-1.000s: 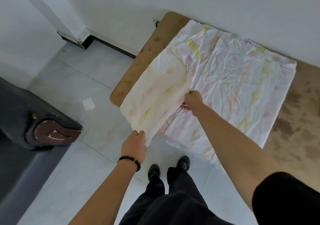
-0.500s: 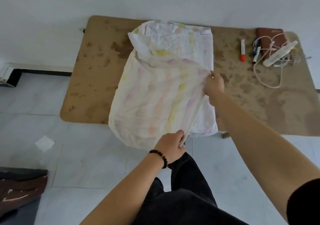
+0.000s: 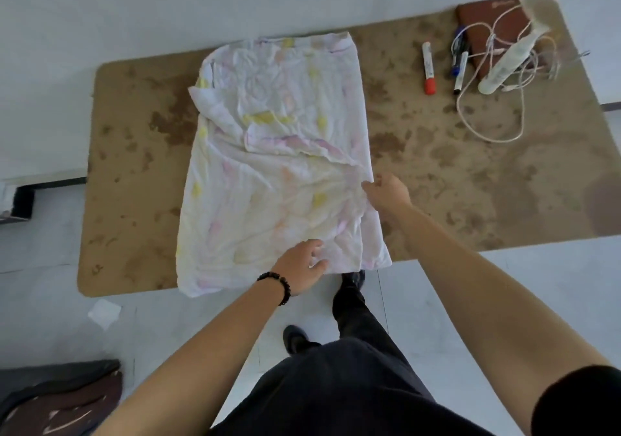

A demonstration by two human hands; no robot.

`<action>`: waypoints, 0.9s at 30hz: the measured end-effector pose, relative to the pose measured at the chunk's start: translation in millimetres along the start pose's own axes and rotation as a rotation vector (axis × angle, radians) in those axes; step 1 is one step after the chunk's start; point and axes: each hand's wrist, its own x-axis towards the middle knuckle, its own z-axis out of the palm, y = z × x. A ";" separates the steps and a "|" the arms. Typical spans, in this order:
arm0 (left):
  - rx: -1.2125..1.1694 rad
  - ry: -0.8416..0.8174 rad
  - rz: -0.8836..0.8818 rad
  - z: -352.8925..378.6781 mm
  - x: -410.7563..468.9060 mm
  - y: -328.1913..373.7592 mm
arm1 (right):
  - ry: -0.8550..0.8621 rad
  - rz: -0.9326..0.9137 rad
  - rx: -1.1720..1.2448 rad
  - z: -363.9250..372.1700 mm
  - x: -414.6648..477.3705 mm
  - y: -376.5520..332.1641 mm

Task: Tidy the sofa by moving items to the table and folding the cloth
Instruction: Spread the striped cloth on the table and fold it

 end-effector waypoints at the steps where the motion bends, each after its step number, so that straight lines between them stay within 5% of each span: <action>1: 0.014 0.019 -0.023 -14.0 3.9 -0.8 | -0.010 -0.049 -0.054 -2.6 4.7 -9.3; 9: 0.136 0.374 -0.249 -132.7 43.7 -29.7 | -0.017 -0.416 -0.385 23.4 26.7 -78.2; 18: 0.342 0.779 -0.190 -273.4 144.5 -59.5 | 0.040 -0.630 -0.469 106.0 56.3 -128.4; 24: 0.413 0.584 -0.222 -341.2 202.1 -82.1 | -0.027 -0.610 -0.554 126.4 90.3 -152.7; 27: 0.344 0.712 -0.133 -369.4 208.7 -80.1 | 0.042 -0.508 -0.389 102.3 107.3 -170.2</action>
